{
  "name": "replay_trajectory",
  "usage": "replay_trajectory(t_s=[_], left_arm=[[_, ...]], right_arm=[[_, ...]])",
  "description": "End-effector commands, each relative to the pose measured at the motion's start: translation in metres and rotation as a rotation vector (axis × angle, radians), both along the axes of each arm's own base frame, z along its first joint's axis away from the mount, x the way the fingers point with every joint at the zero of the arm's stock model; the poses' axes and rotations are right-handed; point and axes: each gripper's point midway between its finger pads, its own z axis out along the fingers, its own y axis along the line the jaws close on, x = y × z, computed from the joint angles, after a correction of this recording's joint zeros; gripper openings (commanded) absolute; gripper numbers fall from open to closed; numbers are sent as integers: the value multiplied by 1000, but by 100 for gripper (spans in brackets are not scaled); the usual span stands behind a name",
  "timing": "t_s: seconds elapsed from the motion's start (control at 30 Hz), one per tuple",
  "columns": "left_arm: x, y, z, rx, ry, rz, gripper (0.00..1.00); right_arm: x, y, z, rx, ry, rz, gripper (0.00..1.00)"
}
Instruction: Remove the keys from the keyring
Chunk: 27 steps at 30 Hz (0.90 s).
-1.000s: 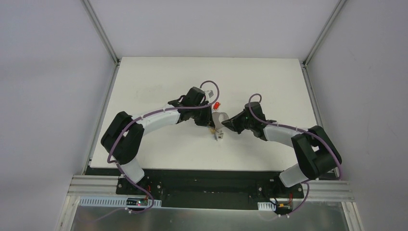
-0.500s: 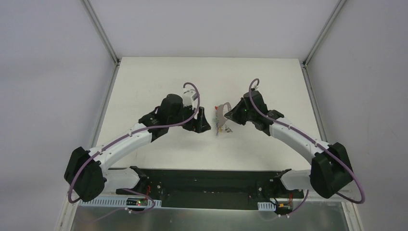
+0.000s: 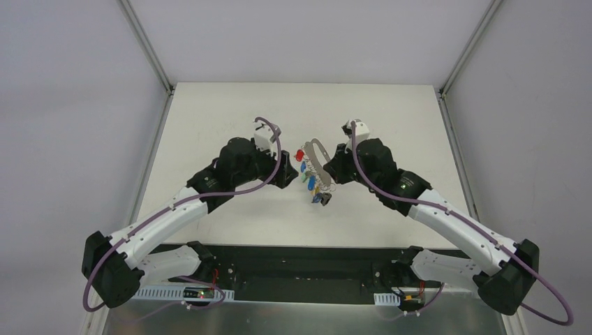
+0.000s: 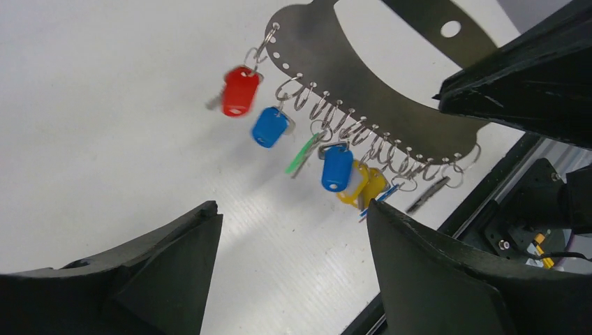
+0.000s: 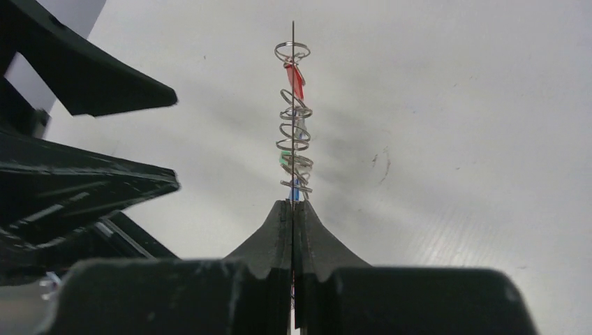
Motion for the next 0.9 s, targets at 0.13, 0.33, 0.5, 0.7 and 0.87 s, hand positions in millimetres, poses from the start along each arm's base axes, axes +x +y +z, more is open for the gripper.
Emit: replay_trajectory(t_s=[0.13,0.33,0.5,0.7,0.87], left_arm=[[-8,13,66,39,-249,-91,79],[-39,-1,79,61,-313,-343,83],[-52,-10,88,73,-360,-482,87],[-57,-23,85,97,-318,-609,87],[-59,-32,78,92,-284,-666,86]], right_arm=[[-9,-19,20,-260,-338,295,0],[-37,-15,38,-258,-423,532,0],[-68,-7,43,-228,-379,786,0],[-77,3,48,-202,-378,899,0],[-79,9,58,-177,-399,937,0]])
